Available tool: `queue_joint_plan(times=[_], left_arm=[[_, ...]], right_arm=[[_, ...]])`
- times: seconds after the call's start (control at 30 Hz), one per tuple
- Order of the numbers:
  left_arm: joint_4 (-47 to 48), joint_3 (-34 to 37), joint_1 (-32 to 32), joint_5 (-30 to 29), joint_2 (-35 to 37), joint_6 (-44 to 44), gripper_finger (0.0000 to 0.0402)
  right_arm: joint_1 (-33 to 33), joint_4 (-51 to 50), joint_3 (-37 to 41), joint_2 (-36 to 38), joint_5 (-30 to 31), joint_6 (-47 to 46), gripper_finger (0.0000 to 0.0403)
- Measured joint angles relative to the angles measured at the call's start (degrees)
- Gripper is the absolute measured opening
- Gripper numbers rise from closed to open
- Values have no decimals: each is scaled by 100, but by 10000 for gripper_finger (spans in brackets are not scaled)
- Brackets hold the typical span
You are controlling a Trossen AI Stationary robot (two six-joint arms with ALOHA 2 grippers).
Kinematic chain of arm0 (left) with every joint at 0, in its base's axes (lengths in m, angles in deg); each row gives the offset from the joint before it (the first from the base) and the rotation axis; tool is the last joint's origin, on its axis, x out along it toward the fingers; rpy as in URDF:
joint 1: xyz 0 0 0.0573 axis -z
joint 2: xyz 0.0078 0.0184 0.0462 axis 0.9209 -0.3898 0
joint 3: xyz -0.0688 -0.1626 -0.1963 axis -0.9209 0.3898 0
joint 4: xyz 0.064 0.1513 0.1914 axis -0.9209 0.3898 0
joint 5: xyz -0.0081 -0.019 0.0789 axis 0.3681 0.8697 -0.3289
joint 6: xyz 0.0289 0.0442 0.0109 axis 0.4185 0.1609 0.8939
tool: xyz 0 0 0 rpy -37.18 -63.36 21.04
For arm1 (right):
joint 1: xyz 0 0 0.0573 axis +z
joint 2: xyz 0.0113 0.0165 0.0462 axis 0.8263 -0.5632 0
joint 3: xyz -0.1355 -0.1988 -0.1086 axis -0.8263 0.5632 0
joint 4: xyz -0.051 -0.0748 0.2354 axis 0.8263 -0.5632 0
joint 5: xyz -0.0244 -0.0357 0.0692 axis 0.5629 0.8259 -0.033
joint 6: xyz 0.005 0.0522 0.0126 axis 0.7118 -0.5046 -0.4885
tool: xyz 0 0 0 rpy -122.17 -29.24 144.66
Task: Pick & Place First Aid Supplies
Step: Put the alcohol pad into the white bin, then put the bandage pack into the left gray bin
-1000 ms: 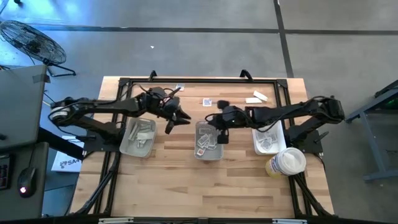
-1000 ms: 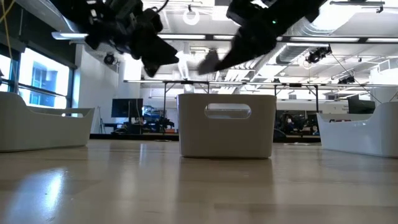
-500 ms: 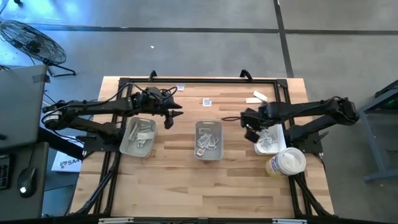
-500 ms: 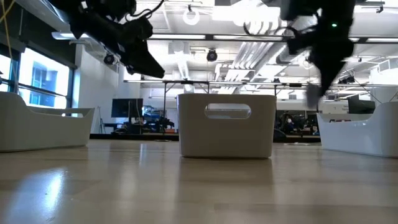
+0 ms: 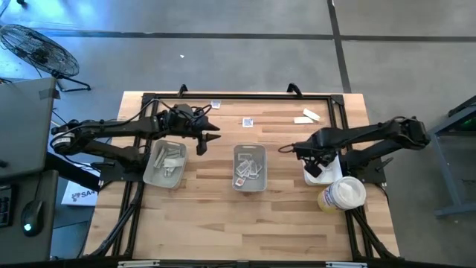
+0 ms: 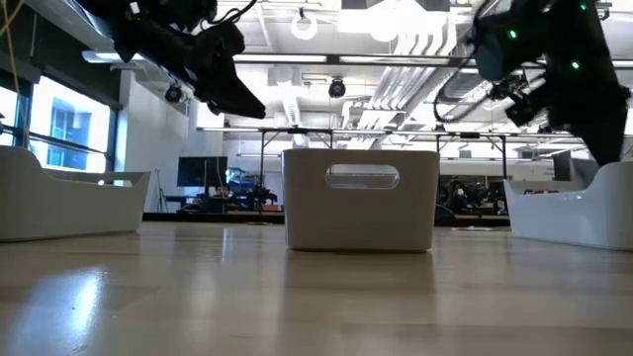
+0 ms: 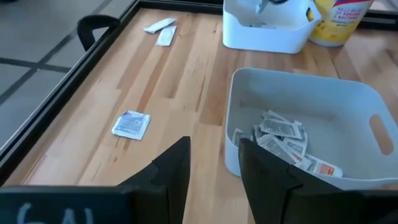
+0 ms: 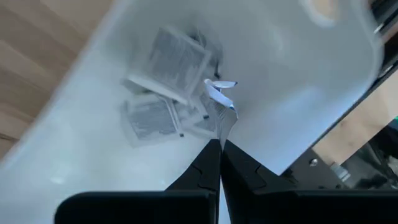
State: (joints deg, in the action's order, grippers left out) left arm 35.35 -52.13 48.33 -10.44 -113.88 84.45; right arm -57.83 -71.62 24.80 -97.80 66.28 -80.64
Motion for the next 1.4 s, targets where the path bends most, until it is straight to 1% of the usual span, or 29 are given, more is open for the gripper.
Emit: queue_joint_plan(times=[0.13,0.33,0.43,0.53,0.63,0.7,0.77,0.8,0.9,0.97,1.0,1.07,1.13,1.23,1.4], left_arm=[[1,0,0,60,0,34,134],[2,0,1,96,0,176,134],[2,0,1,109,0,176,134],[2,0,1,111,0,176,134],[5,0,1,110,0,176,134],[28,0,1,109,0,175,134],[46,0,1,109,-2,176,134],[45,0,1,109,-2,176,134],[44,0,1,109,-2,178,134],[44,0,1,109,-2,176,134],[44,0,1,109,-2,176,134],[44,0,1,109,-2,167,134],[44,0,1,109,-2,134,134],[59,0,1,109,-2,132,134],[186,0,1,109,-4,127,134]], right_arm=[[2,102,354,0,-81,-128,4],[-40,182,452,0,-22,-157,10],[-56,469,449,0,-273,-122,30],[-53,768,370,0,-543,-69,59],[-55,703,86,-2,-532,-66,83],[-55,552,-276,-2,-380,-30,94],[-55,435,-704,-2,-64,93,98],[-54,410,-935,-2,170,162,98],[-152,476,-1497,-2,1289,437,95],[-384,648,-1726,-1,1871,663,94],[-545,790,-1794,0,2042,793,94],[-947,1084,-1823,0,2096,1058,94],[-1400,1581,-1703,0,2060,1350,94],[-2104,2508,-1342,-32,1737,1731,94],[-2995,4259,-495,-346,654,2183,94]])
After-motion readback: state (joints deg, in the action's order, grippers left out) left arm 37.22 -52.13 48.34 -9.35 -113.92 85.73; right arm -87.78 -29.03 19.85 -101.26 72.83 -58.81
